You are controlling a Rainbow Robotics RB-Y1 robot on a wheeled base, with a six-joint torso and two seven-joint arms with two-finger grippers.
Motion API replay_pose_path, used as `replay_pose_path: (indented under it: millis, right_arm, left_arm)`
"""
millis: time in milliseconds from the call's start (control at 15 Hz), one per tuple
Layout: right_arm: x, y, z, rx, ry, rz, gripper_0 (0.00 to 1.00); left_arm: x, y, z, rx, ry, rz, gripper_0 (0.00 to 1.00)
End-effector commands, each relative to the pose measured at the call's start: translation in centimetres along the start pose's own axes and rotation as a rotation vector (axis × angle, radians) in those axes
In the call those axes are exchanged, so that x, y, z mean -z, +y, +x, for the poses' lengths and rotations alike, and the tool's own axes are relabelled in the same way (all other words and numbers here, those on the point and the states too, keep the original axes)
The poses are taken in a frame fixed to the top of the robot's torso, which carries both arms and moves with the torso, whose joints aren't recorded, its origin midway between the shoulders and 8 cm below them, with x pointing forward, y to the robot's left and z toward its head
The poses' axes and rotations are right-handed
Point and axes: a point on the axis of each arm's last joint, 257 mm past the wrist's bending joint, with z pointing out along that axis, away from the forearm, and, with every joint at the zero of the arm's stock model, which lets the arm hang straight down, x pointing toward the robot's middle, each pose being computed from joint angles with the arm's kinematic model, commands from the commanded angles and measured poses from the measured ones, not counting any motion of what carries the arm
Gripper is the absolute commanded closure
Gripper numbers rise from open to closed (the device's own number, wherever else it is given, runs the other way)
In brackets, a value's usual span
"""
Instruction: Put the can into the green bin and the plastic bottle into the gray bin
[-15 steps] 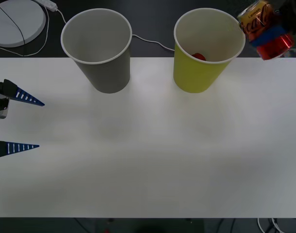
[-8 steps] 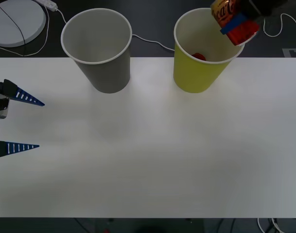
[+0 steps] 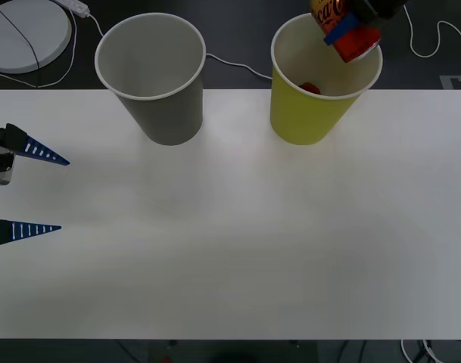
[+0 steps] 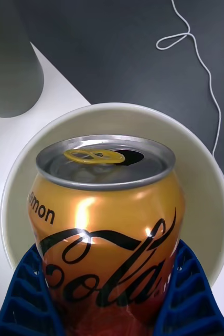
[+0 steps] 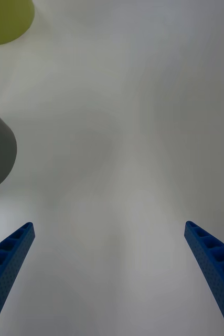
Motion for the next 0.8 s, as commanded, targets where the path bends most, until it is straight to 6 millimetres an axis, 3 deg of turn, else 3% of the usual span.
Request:
replay_pose_path:
  millis: [67,133,267,667,800]
  right_arm:
    - [0.1,-0.2,0.0,0.016,0.000,0.008,0.17]
    - [0.3,-0.4,0.0,0.018,0.000,0.011,0.00]
    - [0.9,-0.6,-0.1,0.028,-0.003,0.013,0.00]
    - [6.7,-1.4,0.6,0.077,-0.046,-0.013,0.00]
    - [8.1,-1.1,1.7,0.089,-0.075,-0.045,0.00]
  left_arm:
    - [0.0,0.0,0.0,0.000,0.000,0.000,0.00]
    - [0.0,0.0,0.0,0.000,0.000,0.000,0.00]
    - [0.0,0.0,0.0,0.000,0.000,0.000,0.00]
    - [0.0,0.0,0.0,0.000,0.000,0.000,0.00]
    - [0.0,0.0,0.0,0.000,0.000,0.000,0.00]
